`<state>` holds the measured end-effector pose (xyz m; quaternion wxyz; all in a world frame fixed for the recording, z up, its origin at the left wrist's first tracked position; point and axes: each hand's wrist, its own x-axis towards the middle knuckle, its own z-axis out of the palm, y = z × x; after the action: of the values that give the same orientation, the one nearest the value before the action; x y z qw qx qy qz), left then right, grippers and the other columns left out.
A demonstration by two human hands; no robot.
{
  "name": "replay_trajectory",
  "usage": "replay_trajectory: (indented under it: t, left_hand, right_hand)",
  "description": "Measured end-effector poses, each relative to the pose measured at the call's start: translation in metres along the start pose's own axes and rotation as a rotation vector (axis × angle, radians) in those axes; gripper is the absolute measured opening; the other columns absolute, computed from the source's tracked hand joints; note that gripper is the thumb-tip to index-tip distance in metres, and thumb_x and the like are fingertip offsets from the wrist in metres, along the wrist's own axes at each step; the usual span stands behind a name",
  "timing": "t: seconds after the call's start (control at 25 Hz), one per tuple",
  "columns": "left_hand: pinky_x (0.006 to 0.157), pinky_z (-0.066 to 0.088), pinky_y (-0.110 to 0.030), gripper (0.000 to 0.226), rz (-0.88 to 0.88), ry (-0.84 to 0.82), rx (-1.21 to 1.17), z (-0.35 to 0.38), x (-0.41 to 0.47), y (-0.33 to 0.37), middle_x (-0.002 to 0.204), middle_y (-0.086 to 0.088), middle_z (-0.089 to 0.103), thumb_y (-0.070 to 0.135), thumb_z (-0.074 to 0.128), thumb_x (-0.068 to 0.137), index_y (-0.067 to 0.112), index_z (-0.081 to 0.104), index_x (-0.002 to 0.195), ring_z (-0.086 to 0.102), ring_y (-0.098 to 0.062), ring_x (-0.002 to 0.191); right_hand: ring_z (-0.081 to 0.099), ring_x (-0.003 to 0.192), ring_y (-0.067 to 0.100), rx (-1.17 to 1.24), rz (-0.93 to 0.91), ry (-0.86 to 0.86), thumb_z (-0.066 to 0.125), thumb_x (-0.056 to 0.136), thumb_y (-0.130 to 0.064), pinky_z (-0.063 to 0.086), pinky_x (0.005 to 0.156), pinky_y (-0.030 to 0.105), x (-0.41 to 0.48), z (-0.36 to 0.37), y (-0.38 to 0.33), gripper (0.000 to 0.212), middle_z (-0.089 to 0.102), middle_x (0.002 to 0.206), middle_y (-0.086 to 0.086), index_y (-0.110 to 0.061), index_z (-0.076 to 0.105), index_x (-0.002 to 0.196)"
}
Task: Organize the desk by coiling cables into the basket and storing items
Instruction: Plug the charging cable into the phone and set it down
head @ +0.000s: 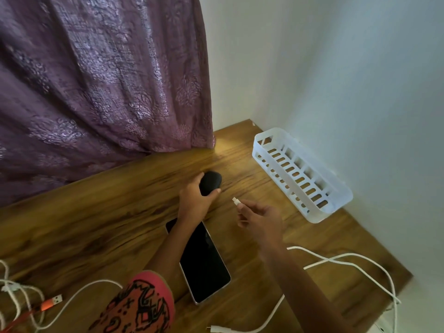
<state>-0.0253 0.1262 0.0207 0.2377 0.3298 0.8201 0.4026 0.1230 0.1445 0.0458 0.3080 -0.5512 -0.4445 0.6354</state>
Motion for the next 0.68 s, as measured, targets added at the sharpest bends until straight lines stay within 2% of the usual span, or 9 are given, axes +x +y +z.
replay_trajectory:
  t: [0.08, 0.2, 0.28, 0.48, 0.68]
  left_hand:
    - [0.093, 0.045, -0.022, 0.068, 0.011, -0.053, -0.256, -0.007, -0.018, 0.0, 0.133, -0.003, 0.054, 0.024, 0.074, 0.076, 0.015, 0.044, 0.136, 0.053, -0.013, 0.116]
    - [0.08, 0.047, -0.007, 0.064, -0.011, -0.091, -0.477, -0.014, -0.044, 0.0, 0.124, 0.005, 0.057, 0.015, 0.075, 0.075, 0.014, 0.047, 0.133, 0.056, -0.001, 0.106]
    - [0.077, 0.048, -0.006, 0.061, -0.044, -0.073, -0.596, -0.02, -0.057, 0.0, 0.119, 0.006, 0.061, 0.011, 0.074, 0.075, 0.014, 0.05, 0.131, 0.059, 0.001, 0.103]
    - [0.082, 0.05, -0.013, 0.057, -0.042, -0.087, -0.681, -0.034, -0.081, 0.006, 0.118, 0.005, 0.064, 0.008, 0.072, 0.075, 0.014, 0.052, 0.129, 0.062, -0.001, 0.104]
    - [0.077, 0.049, -0.009, 0.057, 0.019, -0.078, -0.653, -0.041, -0.096, 0.017, 0.109, 0.013, 0.063, 0.002, 0.07, 0.075, 0.013, 0.052, 0.128, 0.062, 0.007, 0.096]
  right_hand:
    - [0.065, 0.062, 0.009, 0.022, -0.031, -0.004, 0.07, 0.081, -0.015, 0.054, 0.055, 0.019, -0.006, 0.0, -0.005, 0.005, 0.071, 0.075, 0.004, -0.014, 0.069, 0.086]
    - [0.065, 0.057, 0.01, 0.06, -0.117, -0.043, 0.07, 0.08, -0.012, 0.055, 0.055, 0.021, -0.017, -0.002, -0.014, 0.007, 0.07, 0.063, 0.001, -0.007, 0.069, 0.085]
    - [0.064, 0.054, 0.011, 0.034, -0.188, -0.083, 0.069, 0.081, -0.011, 0.054, 0.055, 0.021, -0.026, -0.004, -0.019, 0.004, 0.068, 0.059, 0.002, -0.006, 0.069, 0.082]
    - [0.064, 0.053, 0.01, -0.161, -0.359, -0.165, 0.066, 0.084, -0.015, 0.054, 0.053, 0.02, -0.047, -0.01, -0.022, 0.007, 0.069, 0.061, 0.001, -0.015, 0.071, 0.079]
    - [0.064, 0.053, 0.01, -0.227, -0.407, -0.181, 0.067, 0.084, -0.018, 0.054, 0.053, 0.021, -0.058, -0.016, -0.026, 0.007, 0.068, 0.06, 0.0, -0.016, 0.071, 0.079]
